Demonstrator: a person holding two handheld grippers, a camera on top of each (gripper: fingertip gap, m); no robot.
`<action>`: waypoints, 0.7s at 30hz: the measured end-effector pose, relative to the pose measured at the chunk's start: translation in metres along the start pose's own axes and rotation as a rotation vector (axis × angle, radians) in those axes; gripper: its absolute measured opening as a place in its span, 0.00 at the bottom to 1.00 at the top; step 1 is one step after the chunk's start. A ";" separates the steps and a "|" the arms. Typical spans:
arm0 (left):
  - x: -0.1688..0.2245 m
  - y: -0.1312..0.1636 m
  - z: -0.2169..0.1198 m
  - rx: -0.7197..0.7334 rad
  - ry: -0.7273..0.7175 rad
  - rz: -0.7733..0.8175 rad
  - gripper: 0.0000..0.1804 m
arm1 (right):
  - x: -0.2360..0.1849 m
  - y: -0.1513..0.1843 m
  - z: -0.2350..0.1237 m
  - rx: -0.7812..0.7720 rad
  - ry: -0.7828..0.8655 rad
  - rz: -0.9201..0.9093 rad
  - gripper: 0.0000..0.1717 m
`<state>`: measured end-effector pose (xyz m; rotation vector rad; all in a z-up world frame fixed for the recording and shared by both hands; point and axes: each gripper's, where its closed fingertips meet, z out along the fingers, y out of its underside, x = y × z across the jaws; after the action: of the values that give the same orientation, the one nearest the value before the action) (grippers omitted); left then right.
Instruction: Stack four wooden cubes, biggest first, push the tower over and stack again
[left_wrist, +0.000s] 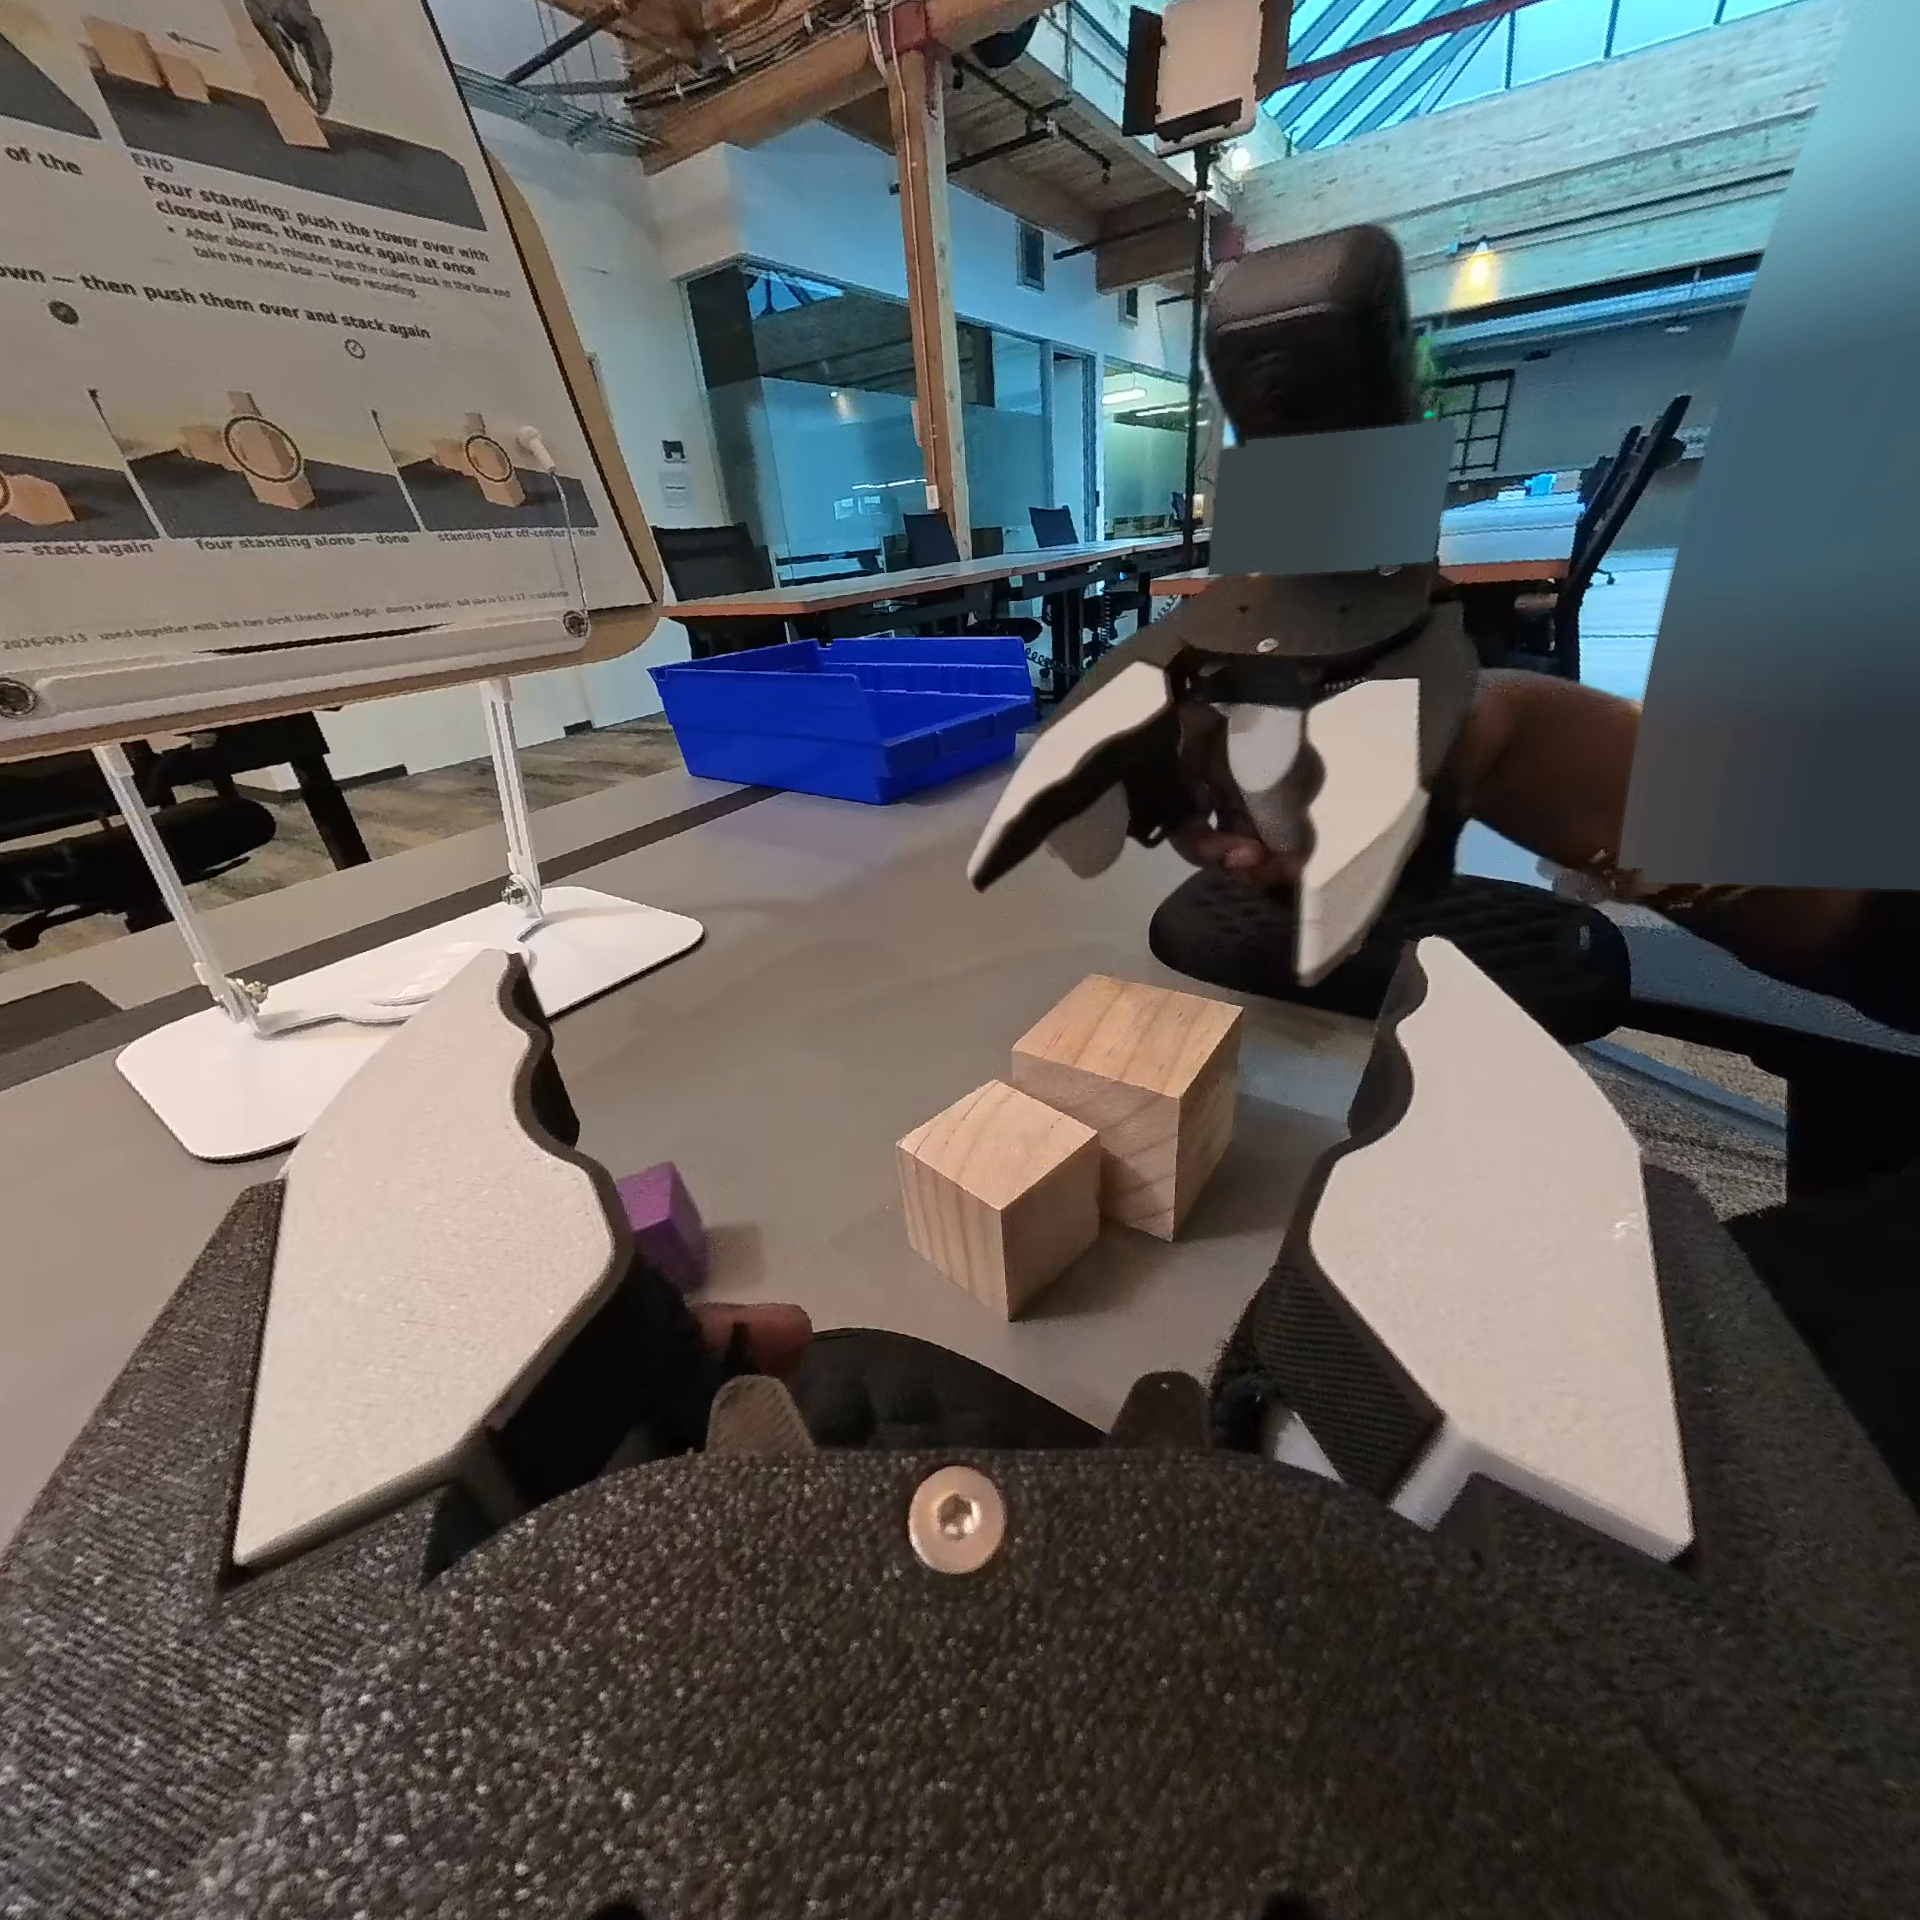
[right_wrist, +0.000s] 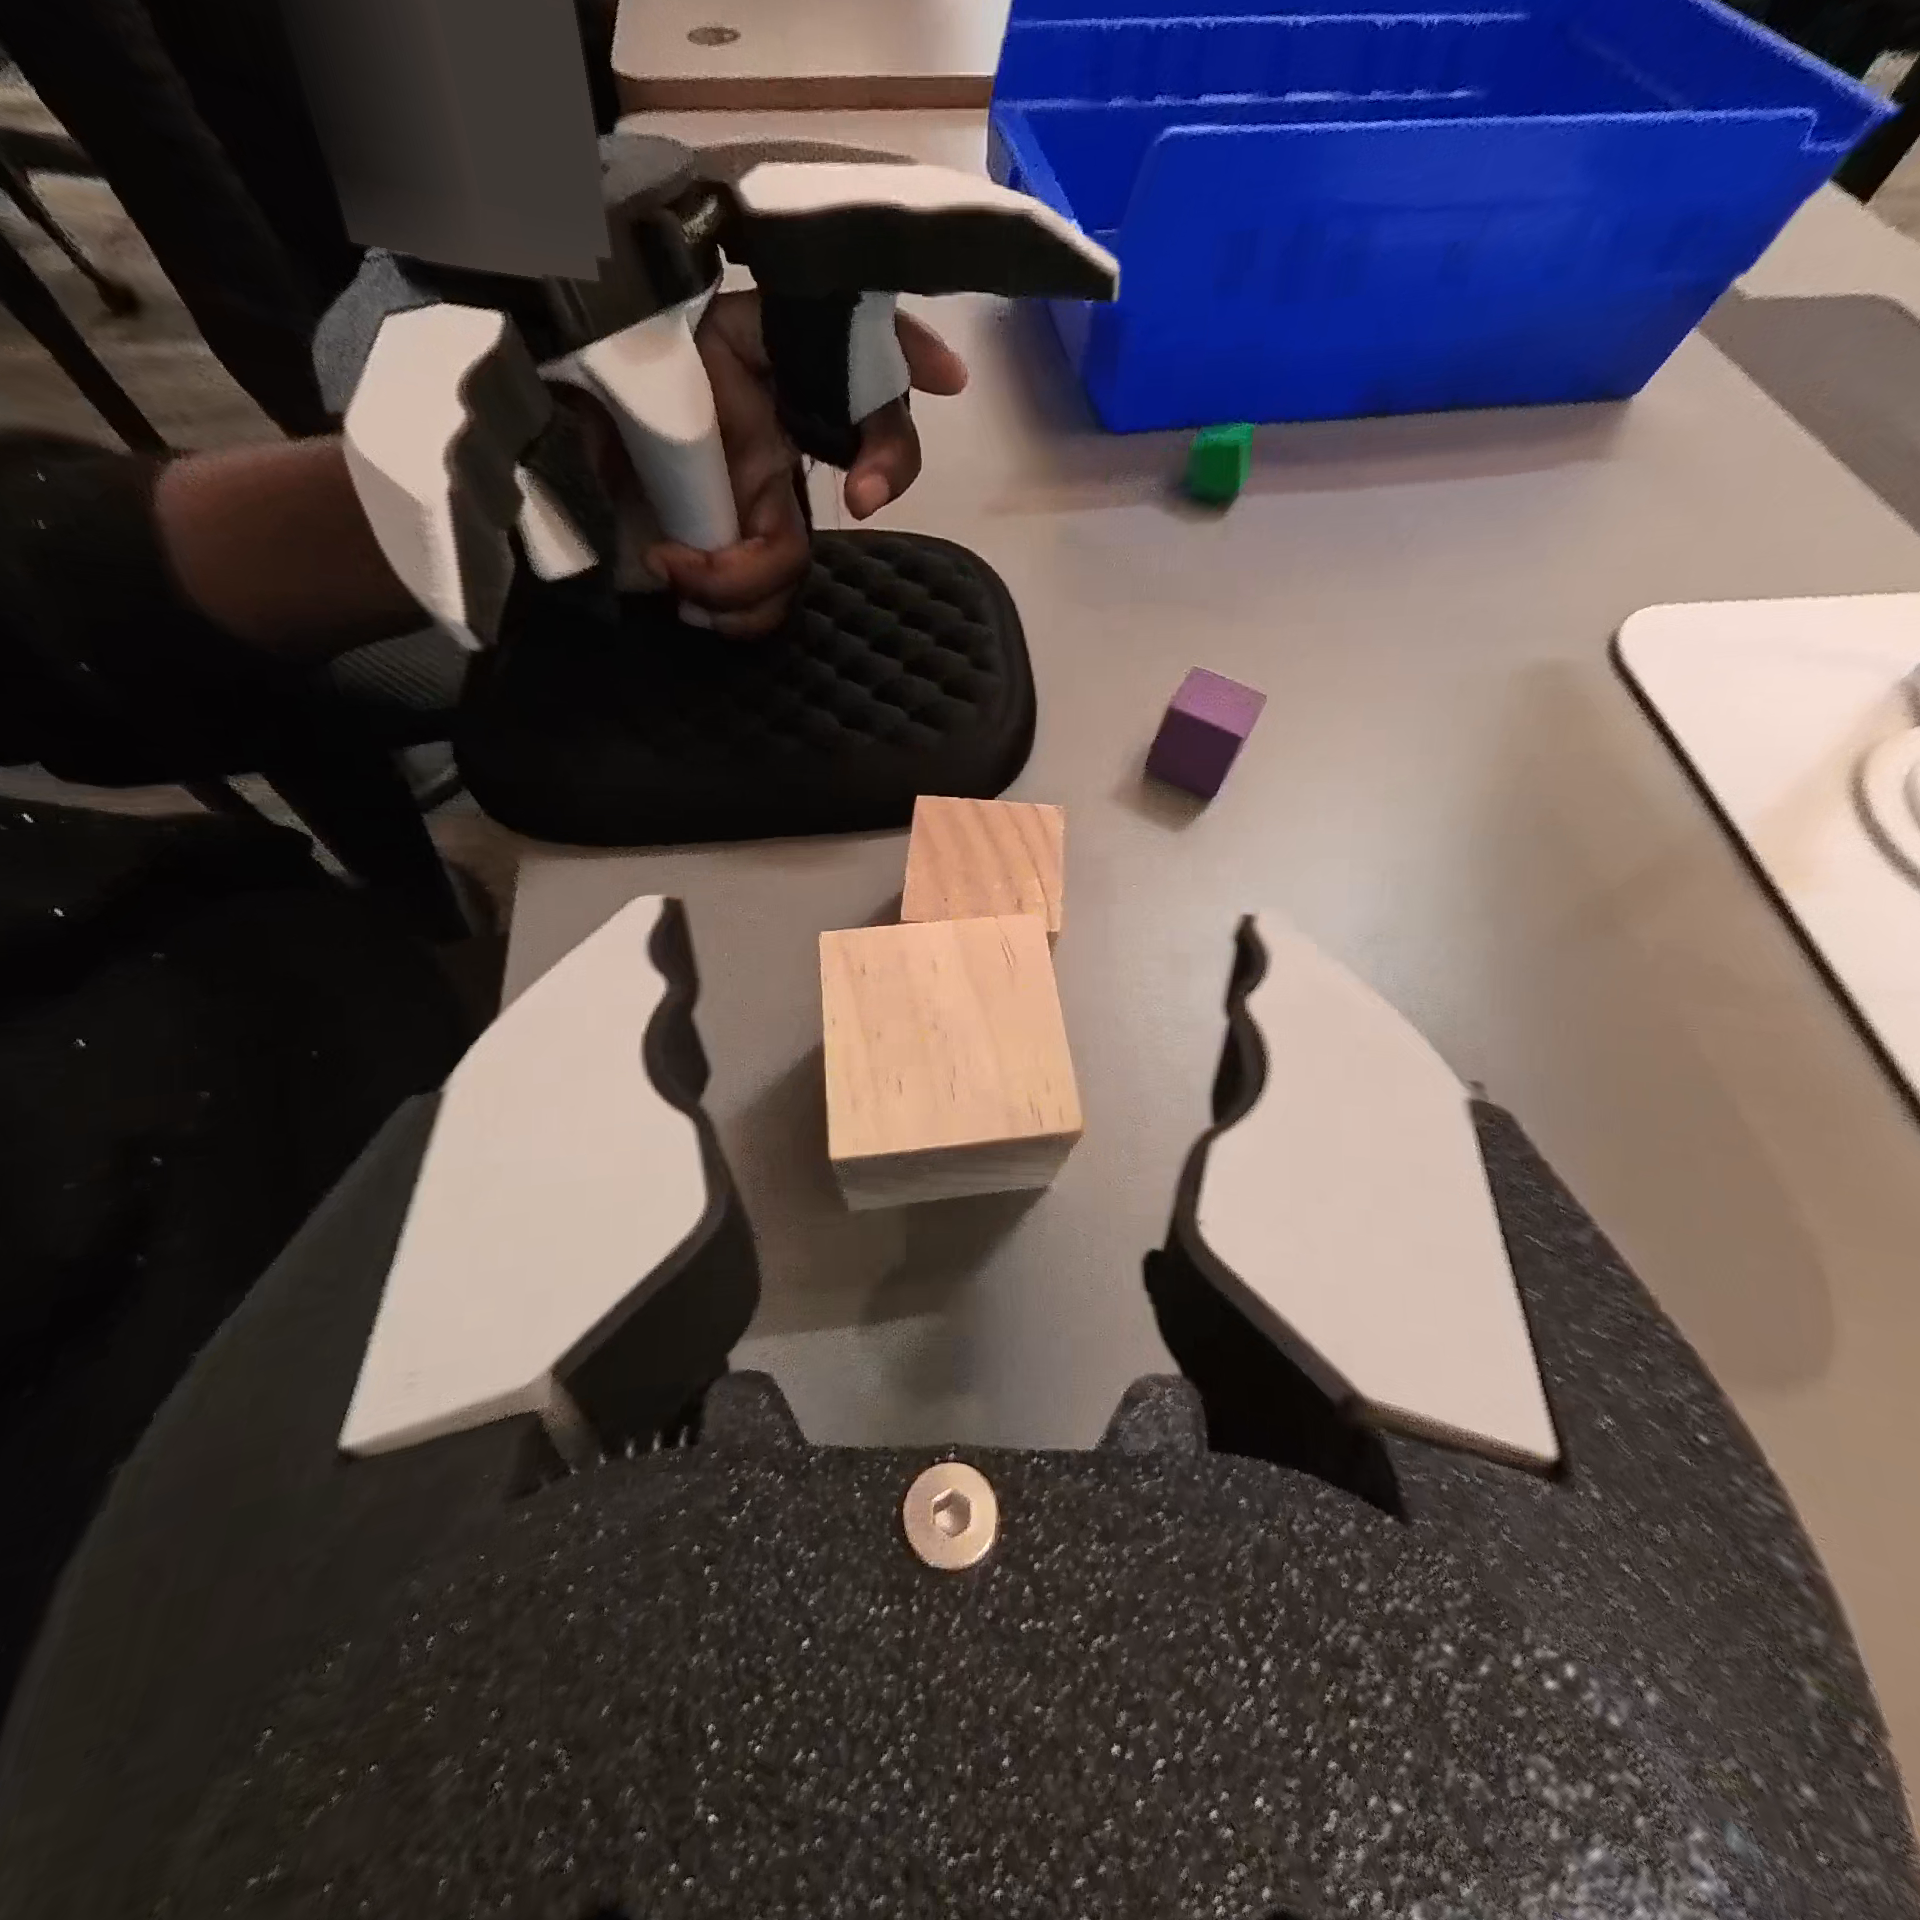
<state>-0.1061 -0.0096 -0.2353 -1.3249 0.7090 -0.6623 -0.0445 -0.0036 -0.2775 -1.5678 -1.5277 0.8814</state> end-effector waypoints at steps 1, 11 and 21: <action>0.000 0.000 0.000 -0.001 -0.001 0.000 0.80 | 0.000 0.000 -0.001 -0.006 0.008 -0.024 0.61; 0.000 0.001 0.001 -0.007 -0.009 0.012 0.80 | -0.002 0.003 -0.008 0.033 0.000 -0.012 0.66; -0.004 0.000 0.000 -0.003 -0.045 0.010 0.81 | -0.001 0.014 -0.010 -0.008 0.011 -0.009 0.67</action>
<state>-0.1089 -0.0062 -0.2352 -1.3347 0.6795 -0.6218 -0.0297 -0.0051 -0.2852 -1.5683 -1.5314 0.8609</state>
